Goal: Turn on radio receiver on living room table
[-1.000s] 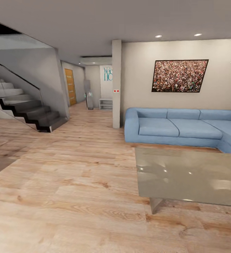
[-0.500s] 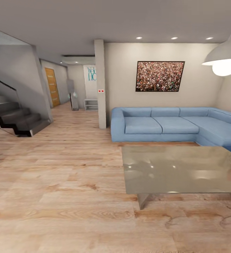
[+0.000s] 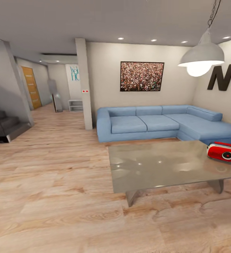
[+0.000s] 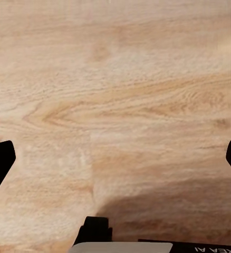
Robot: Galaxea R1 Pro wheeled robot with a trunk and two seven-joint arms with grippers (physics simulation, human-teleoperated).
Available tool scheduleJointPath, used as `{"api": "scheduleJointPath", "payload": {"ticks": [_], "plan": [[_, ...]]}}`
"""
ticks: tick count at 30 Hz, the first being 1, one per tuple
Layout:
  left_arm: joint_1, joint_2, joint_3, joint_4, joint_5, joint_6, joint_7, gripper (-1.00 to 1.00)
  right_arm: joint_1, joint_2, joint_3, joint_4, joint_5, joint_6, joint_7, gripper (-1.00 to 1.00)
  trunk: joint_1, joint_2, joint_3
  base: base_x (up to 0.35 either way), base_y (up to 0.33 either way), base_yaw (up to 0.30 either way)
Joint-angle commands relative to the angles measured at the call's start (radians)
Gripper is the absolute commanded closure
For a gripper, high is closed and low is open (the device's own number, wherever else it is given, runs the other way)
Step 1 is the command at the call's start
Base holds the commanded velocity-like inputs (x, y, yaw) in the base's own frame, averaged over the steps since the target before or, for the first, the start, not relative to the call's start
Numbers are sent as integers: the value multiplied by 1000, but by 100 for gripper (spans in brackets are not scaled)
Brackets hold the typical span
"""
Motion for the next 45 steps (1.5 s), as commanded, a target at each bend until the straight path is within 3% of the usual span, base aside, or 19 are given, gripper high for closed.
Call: {"api": "scheduleJointPath", "payload": {"ticks": [1,35,45], "plan": [[0,0,0,0,0,0,0,-100,0,0,0,0,0,0,0,-100,0,0,0,0,0,-279],[0,0,2,0,0,0,1,-100,0,0,-2,0,-2,0,0,-100,0,0,0,58,-35,-279],[0,1,3,0,0,0,2,-100,0,0,-2,0,-3,0,0,-100,0,0,0,231,-141,-279]]}}
